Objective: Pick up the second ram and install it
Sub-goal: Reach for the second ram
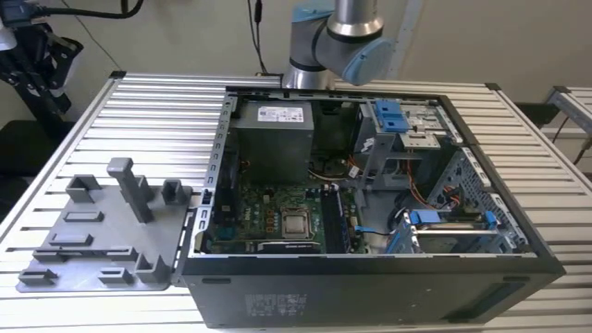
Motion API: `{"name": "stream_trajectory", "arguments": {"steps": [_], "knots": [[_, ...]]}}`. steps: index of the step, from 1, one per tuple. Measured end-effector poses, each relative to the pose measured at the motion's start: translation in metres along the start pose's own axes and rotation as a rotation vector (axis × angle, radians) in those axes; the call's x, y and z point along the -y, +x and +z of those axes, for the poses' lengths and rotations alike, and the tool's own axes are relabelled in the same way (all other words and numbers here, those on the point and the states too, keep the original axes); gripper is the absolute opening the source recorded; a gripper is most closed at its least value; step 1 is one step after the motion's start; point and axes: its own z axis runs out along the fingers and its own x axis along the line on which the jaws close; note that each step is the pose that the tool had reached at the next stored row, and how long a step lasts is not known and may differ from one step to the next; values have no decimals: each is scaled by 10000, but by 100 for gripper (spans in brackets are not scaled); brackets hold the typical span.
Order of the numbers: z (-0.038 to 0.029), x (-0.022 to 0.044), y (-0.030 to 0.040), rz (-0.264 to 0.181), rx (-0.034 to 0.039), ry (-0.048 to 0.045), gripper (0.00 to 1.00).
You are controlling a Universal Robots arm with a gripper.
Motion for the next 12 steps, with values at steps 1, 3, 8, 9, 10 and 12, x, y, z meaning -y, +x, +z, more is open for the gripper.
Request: {"name": "stream_trajectory", "arguments": {"steps": [1,3,8,9,10,12], "knots": [[0,14,-7,-4,0,-1,11],[0,45,-24,-11,0,-1,11],[1,131,-55,-28,-1,-2,11],[1,154,-58,-29,-2,-1,11],[1,177,-61,-30,-1,-2,11],[1,226,-66,-33,-1,-3,11]]}}
